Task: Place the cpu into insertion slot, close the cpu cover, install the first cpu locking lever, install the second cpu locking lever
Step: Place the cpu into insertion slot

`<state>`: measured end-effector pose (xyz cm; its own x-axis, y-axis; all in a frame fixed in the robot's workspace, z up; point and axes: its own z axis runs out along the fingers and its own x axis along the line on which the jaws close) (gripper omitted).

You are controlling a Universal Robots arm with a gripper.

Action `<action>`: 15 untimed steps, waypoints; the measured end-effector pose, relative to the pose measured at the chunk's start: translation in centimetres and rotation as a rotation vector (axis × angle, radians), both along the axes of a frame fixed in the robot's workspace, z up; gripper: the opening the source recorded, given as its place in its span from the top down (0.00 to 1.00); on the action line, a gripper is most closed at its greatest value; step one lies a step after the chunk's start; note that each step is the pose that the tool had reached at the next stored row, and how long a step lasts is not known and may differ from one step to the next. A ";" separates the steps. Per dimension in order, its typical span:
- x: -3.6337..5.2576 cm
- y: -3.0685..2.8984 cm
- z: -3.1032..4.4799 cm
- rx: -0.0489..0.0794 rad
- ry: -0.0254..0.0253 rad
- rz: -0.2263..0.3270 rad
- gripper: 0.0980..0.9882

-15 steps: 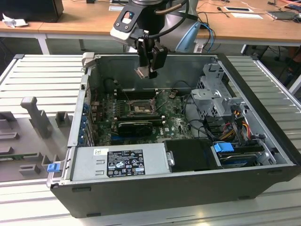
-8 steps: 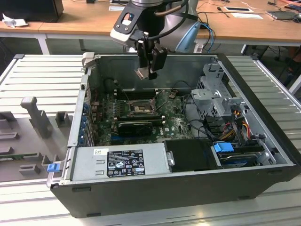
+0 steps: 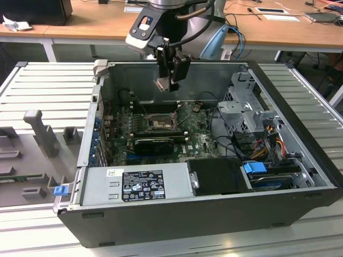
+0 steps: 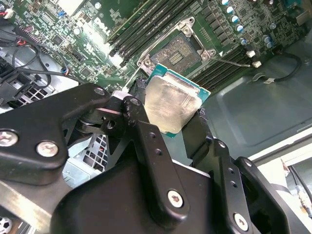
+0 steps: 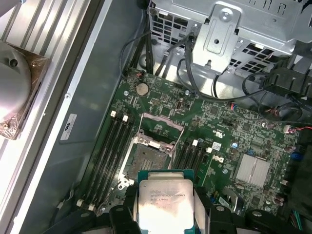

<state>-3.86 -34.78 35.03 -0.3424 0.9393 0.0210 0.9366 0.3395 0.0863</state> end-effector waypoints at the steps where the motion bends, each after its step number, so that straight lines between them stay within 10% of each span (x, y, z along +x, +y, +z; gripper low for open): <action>1: 0.00 0.00 -0.02 0.000 -0.0001 -0.002 0.50; 15: 0.00 0.00 -0.12 0.000 -0.0001 -0.033 0.50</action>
<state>-3.86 -34.78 34.91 -0.3108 0.9502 0.0211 0.9475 0.3080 0.0864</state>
